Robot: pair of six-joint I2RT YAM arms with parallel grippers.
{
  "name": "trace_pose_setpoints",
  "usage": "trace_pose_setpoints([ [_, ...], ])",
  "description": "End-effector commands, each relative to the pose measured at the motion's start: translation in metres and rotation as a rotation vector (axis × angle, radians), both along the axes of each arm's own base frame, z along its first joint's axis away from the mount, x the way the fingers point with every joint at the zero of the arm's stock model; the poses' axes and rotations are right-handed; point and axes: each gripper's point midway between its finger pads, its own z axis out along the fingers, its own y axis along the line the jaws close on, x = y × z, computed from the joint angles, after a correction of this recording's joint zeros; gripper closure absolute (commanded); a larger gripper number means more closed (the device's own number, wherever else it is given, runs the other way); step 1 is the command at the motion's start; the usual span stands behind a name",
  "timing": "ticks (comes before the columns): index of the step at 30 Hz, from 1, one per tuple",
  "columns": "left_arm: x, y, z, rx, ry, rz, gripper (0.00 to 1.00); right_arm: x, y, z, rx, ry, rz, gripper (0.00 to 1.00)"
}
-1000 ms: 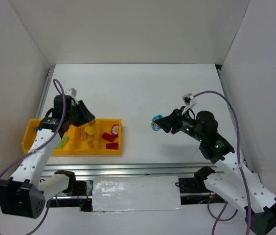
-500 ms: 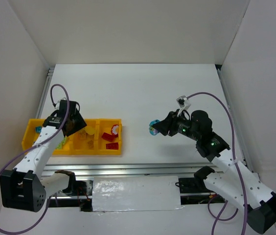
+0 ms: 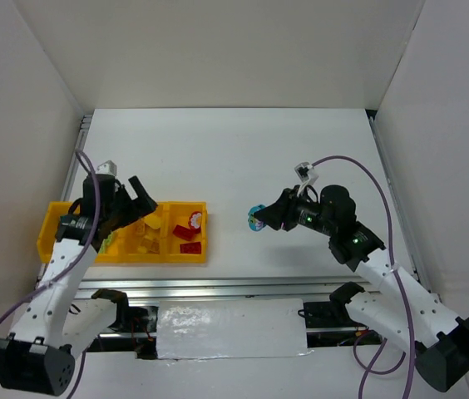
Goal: Sort the legos into containers by color
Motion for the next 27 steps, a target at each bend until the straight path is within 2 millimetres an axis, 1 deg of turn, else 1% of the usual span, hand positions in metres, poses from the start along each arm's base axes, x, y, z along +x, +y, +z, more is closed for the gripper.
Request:
trace_pose_setpoints([
  [1,-0.005,-0.071,0.063,-0.215,-0.268,-0.42,0.0,-0.005,0.011,0.023,0.102,-0.024,0.05,1.0],
  [2,-0.015,-0.088,0.073,-0.28,-0.321,-0.521,0.01,-0.007,0.015,0.036,0.14,-0.058,0.076,1.0],
  [3,-0.032,-0.118,0.103,-0.393,-0.438,-0.736,0.0,-0.009,0.017,0.041,0.168,-0.045,0.081,1.0],
  [4,-0.045,-0.131,0.117,-0.477,-0.476,-0.821,0.01,-0.011,0.018,0.045,0.191,-0.045,0.087,1.0],
  [5,-0.061,-0.143,0.12,-0.536,-0.502,-0.909,0.01,-0.014,0.02,0.058,0.244,-0.059,0.1,1.0],
  [6,-0.072,-0.153,0.145,-0.552,-0.632,-1.019,0.01,-0.018,0.021,0.063,0.272,-0.061,0.12,1.0],
  [7,-0.08,-0.158,0.151,-0.599,-0.644,-1.034,0.0,-0.022,0.022,0.064,0.298,-0.056,0.132,1.0],
  [8,-0.096,-0.169,0.154,-0.622,-0.667,-1.094,0.0,-0.029,0.024,0.082,0.374,-0.085,0.159,1.0],
  [9,-0.104,-0.175,0.159,-0.635,-0.693,-1.123,0.01,-0.033,0.024,0.086,0.405,-0.089,0.177,1.0],
  [10,-0.107,-0.18,0.168,-0.636,-0.743,-1.138,0.01,-0.037,0.025,0.086,0.431,-0.083,0.19,1.0],
  [11,-0.12,-0.192,0.169,-0.664,-0.741,-1.195,0.0,-0.041,0.025,0.099,0.482,-0.107,0.209,1.0],
  [13,-0.126,-0.203,0.174,-0.684,-0.752,-1.216,0.0,-0.048,0.03,0.104,0.513,-0.111,0.245,1.0],
  [14,-0.129,-0.213,0.176,-0.704,-0.752,-1.236,0.0,-0.051,0.033,0.111,0.538,-0.127,0.261,1.0],
  [15,-0.13,-0.218,0.176,-0.708,-0.752,-1.247,0.0,-0.056,0.037,0.114,0.55,-0.126,0.281,1.0],
  [16,-0.126,-0.225,0.177,-0.709,-0.742,-1.25,0.01,-0.057,0.041,0.117,0.554,-0.122,0.291,1.0],
  [17,-0.13,-0.232,0.179,-0.717,-0.739,-1.262,0.01,-0.058,0.044,0.118,0.551,-0.127,0.299,1.0],
  [18,-0.13,-0.236,0.179,-0.706,-0.744,-1.27,0.02,-0.064,0.05,0.121,0.552,-0.127,0.326,1.0],
  [19,-0.13,-0.24,0.181,-0.702,-0.744,-1.275,0.03,-0.064,0.052,0.126,0.557,-0.135,0.322,1.0],
  [20,-0.131,-0.246,0.183,-0.703,-0.736,-1.275,0.04,-0.064,0.056,0.126,0.55,-0.137,0.324,1.0],
  [22,-0.13,-0.251,0.184,-0.685,-0.741,-1.278,0.04,-0.072,0.063,0.131,0.55,-0.146,0.355,1.0],
  [23,-0.129,-0.254,0.185,-0.682,-0.737,-1.278,0.05,-0.07,0.067,0.128,0.534,-0.143,0.354,1.0],
  [24,-0.125,-0.255,0.183,-0.668,-0.729,-1.266,0.05,-0.071,0.069,0.131,0.533,-0.146,0.358,1.0],
  [26,-0.125,-0.255,0.184,-0.668,-0.728,-1.263,0.07,-0.072,0.073,0.128,0.521,-0.146,0.362,1.0],
  [27,-0.125,-0.255,0.186,-0.668,-0.735,-1.265,0.1,-0.072,0.074,0.127,0.52,-0.143,0.359,1.0],
])
